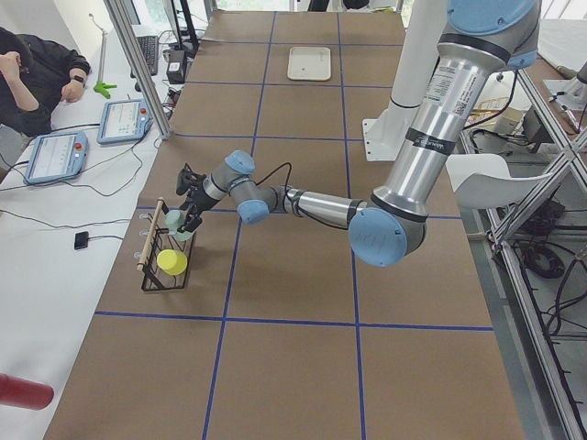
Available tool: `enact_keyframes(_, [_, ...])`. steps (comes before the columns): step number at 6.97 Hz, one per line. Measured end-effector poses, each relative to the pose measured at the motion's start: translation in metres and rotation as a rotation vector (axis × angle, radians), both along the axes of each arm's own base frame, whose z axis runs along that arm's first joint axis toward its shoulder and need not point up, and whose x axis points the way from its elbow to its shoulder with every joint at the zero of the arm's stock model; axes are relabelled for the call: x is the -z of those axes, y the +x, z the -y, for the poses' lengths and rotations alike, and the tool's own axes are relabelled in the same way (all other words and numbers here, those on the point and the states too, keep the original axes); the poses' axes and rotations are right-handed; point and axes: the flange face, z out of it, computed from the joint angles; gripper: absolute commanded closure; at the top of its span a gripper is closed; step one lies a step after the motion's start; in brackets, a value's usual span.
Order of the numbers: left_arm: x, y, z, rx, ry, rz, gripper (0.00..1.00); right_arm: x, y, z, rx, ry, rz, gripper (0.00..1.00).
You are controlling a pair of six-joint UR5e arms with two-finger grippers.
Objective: Left arm grabs green cup and hands to right arm on tray
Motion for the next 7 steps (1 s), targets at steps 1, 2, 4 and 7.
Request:
enact_keyframes(1, [-0.0023,0.0001,0.0001,-0.001,-0.003,0.004,0.0,0.0001,0.0,0.0001,0.0,0.0,0.0,0.0])
enact_keyframes(2, [-0.0045,0.0002,0.0003,-0.002,-0.005,0.007,0.0,0.0003,0.0,0.0003,0.0,0.0,0.0,0.0])
enact_keyframes(4, [-0.0064,0.001,0.0017,-0.003,-0.008,0.012,0.01,0.0,0.0,0.0001,0.0,0.0,0.0,0.0])
enact_keyframes(7, [-0.0062,0.0005,0.0046,0.0,-0.009,0.014,0.01,-0.0001,-0.0001,-0.0002,-0.001,-0.002,0.001,0.0])
